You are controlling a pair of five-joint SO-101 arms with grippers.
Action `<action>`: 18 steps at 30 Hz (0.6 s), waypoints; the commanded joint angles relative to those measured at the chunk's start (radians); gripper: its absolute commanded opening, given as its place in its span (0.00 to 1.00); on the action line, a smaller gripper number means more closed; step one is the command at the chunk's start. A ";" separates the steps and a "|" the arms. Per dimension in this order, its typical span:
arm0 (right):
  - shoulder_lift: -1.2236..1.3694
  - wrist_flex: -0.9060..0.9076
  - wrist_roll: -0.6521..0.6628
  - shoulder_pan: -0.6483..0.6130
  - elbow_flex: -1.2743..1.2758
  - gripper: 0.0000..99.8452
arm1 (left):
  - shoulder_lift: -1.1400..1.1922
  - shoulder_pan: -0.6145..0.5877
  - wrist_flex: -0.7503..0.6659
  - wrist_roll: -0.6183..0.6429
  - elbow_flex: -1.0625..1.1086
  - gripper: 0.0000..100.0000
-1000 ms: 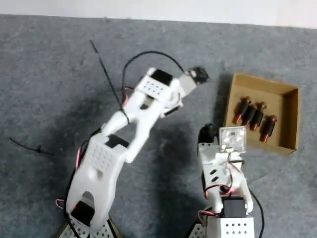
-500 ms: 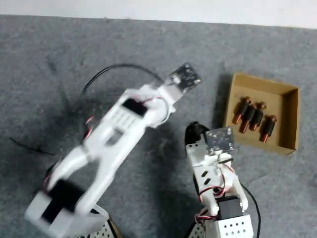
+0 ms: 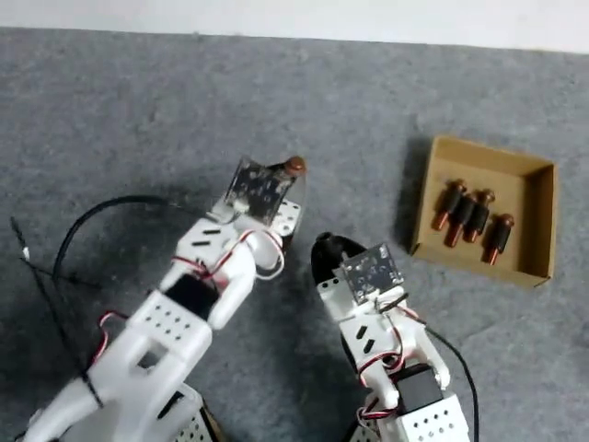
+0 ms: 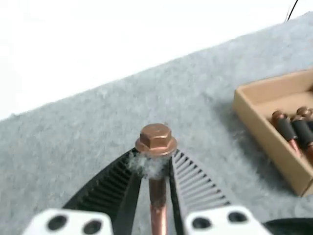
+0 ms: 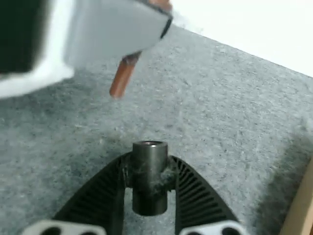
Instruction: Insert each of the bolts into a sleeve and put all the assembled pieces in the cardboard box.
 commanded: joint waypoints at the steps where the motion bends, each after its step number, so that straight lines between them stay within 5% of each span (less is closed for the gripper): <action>1: -0.016 -0.038 0.009 -0.013 0.102 0.01 | -0.122 0.051 -0.035 0.011 0.024 0.01; 7: -0.015 -0.038 0.009 -0.008 0.104 0.01 | -0.245 0.127 -0.058 0.015 0.111 0.01; 13: -0.016 -0.038 0.009 -0.007 0.105 0.01 | -0.453 0.137 -0.299 0.031 0.340 0.01; 18: -0.015 -0.139 0.009 -0.012 0.110 0.01 | -0.638 0.160 -0.410 0.219 0.455 0.01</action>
